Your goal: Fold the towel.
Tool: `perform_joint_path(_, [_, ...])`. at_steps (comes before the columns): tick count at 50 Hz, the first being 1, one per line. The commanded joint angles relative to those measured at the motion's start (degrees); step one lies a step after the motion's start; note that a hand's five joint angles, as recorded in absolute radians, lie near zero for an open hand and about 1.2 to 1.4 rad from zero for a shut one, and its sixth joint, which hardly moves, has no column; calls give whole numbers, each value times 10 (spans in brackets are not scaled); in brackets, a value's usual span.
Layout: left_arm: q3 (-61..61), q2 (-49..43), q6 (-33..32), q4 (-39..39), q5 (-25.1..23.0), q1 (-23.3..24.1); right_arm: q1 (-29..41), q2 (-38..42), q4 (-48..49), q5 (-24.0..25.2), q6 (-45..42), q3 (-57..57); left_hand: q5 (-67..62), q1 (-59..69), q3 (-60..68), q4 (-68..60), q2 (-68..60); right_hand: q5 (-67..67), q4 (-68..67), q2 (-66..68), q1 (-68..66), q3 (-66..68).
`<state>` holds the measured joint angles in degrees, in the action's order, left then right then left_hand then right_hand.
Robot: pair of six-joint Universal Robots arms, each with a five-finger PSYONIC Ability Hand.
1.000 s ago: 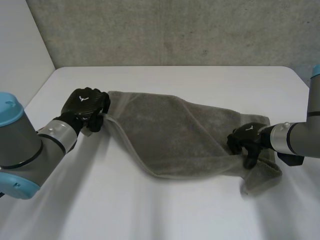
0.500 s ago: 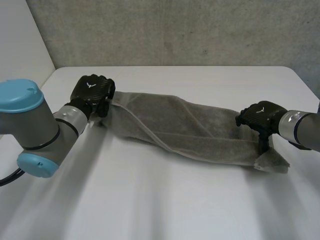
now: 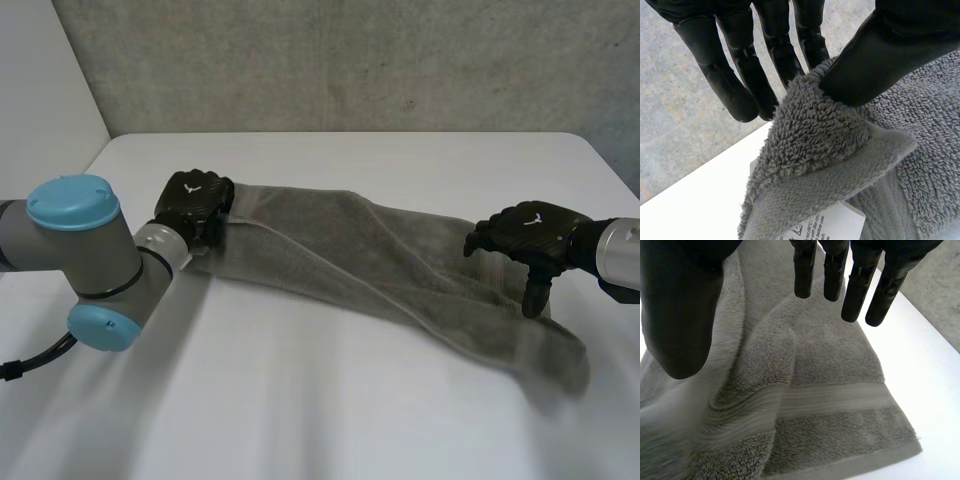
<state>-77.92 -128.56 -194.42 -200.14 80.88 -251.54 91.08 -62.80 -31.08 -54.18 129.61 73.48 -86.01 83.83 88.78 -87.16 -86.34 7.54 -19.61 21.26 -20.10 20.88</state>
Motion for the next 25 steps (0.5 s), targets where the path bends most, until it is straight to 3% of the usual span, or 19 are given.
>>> perform_joint_path(1, [0, -4, -1, 0, 0, 0, 0, -38, 1, 9, 5, 53, 160, -38, -88, 72, 63, 14, 6, -23, 11, -19])
perform_joint_path(14, [20, -24, -18, 4, 18, 0, -11, -156, 72, 40, -15, 221, 160, -38, -88, 72, 63, 75, -54, 38, -50, 42])
perform_joint_path(25, [10, -16, -17, 10, 20, 0, -20, -224, 115, 42, -59, 365, 160, -38, -88, 72, 63, 285, -265, 248, -260, 252])
